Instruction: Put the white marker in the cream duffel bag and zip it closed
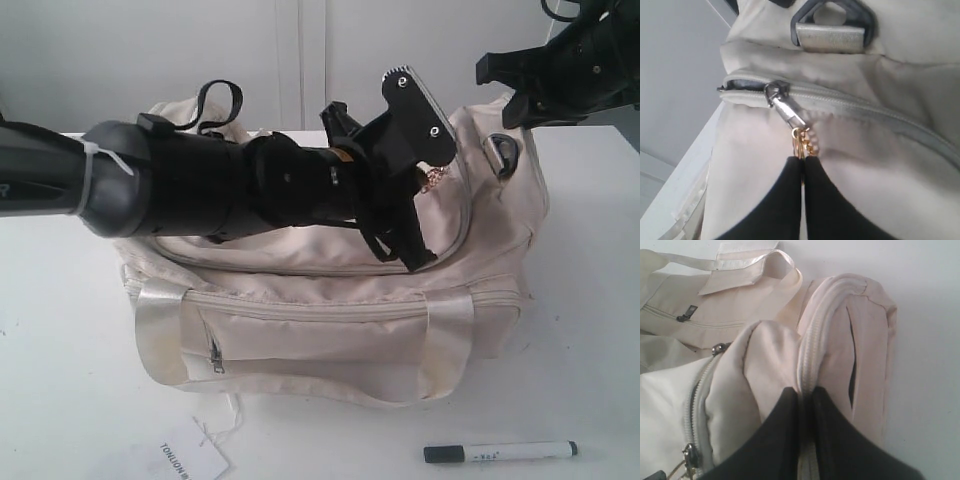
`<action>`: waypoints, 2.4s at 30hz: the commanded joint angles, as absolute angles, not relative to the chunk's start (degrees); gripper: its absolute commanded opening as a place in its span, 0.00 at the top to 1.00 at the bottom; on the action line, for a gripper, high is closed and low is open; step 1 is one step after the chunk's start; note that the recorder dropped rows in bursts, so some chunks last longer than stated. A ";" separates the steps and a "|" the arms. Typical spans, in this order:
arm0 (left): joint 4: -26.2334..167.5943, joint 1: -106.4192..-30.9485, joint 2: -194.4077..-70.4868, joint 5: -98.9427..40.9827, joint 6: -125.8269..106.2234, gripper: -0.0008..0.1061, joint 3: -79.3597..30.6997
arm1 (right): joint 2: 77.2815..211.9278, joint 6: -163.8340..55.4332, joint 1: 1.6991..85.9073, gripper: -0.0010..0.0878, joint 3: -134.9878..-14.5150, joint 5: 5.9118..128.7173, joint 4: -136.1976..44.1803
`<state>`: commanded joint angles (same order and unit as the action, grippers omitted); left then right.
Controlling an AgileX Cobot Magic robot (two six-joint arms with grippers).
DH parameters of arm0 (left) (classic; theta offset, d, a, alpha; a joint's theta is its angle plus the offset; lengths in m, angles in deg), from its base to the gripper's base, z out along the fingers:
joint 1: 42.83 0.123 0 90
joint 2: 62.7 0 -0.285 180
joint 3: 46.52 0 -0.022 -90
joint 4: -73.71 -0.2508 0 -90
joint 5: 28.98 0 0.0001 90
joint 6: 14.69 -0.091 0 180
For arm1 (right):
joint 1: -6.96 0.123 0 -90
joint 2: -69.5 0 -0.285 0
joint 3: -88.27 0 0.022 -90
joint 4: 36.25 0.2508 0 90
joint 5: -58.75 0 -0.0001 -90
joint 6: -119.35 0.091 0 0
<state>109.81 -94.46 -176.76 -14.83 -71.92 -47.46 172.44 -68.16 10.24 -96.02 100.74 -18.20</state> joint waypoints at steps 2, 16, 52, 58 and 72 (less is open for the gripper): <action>109.81 -94.59 -176.38 -15.68 -70.72 0.99 -47.46 | 172.44 -68.16 10.24 0.99 -96.02 100.74 -18.20; 109.81 -95.54 -175.81 -23.29 -67.06 0.99 -47.74 | 172.44 -68.16 10.24 0.99 -96.02 100.96 -18.09; 114.54 -97.75 -175.81 -41.43 -61.96 0.99 -53.31 | 172.44 -68.05 10.24 0.99 -96.02 100.83 -18.09; 114.54 -97.75 -175.81 -43.26 -61.96 0.99 -53.31 | 172.44 -68.05 10.24 0.99 -96.02 100.83 -18.09; 114.54 -97.75 -175.78 -47.08 -62.76 0.99 -53.31 | 172.44 -68.05 10.24 0.99 -96.02 100.83 -18.09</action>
<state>114.54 -97.75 -175.78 -47.08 -62.76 -53.31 172.44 -68.05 10.24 -96.02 100.83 -18.09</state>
